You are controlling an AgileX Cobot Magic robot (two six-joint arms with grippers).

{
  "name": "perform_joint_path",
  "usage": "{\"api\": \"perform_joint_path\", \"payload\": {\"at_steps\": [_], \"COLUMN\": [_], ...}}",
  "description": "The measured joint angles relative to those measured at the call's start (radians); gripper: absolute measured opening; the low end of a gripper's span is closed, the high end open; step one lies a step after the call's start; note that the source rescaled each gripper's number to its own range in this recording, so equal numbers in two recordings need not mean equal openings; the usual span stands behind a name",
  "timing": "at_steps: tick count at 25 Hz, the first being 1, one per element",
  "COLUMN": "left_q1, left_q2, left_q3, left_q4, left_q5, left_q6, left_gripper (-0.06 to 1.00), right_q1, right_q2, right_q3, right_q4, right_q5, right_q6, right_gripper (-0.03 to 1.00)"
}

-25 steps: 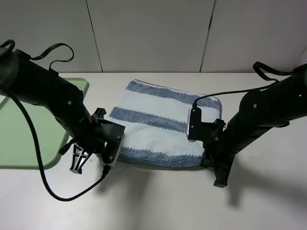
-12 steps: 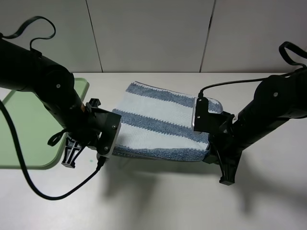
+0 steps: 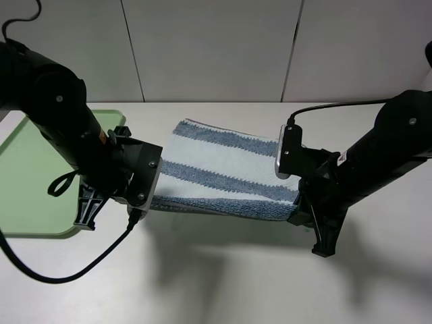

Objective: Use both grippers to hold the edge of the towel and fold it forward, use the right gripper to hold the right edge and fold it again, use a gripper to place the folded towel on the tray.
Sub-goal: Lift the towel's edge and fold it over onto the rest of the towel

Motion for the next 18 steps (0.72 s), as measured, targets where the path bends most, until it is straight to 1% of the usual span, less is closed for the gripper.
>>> {"api": "perform_joint_path", "payload": {"at_steps": [4,10,18], "left_q1": [0.000,0.000,-0.008], "left_q2": [-0.024,-0.054,-0.134], "left_q3": [-0.001,-0.001,-0.001], "left_q4": [0.000,-0.001,-0.004], "left_q5": [0.026,0.053,0.101], "left_q6": [-0.008,-0.049,-0.078], "left_gripper": [0.00,0.00,0.00], "right_q1": [0.000,0.000,0.000], "right_q2": [-0.046,-0.124,-0.217], "right_q3": [0.000,0.000,0.000], "right_q4": [0.000,-0.002,-0.003], "right_q5": [0.024,0.057,0.100], "right_q6": [0.021,0.053,0.093], "right_gripper": [0.00,0.00,0.00]}}
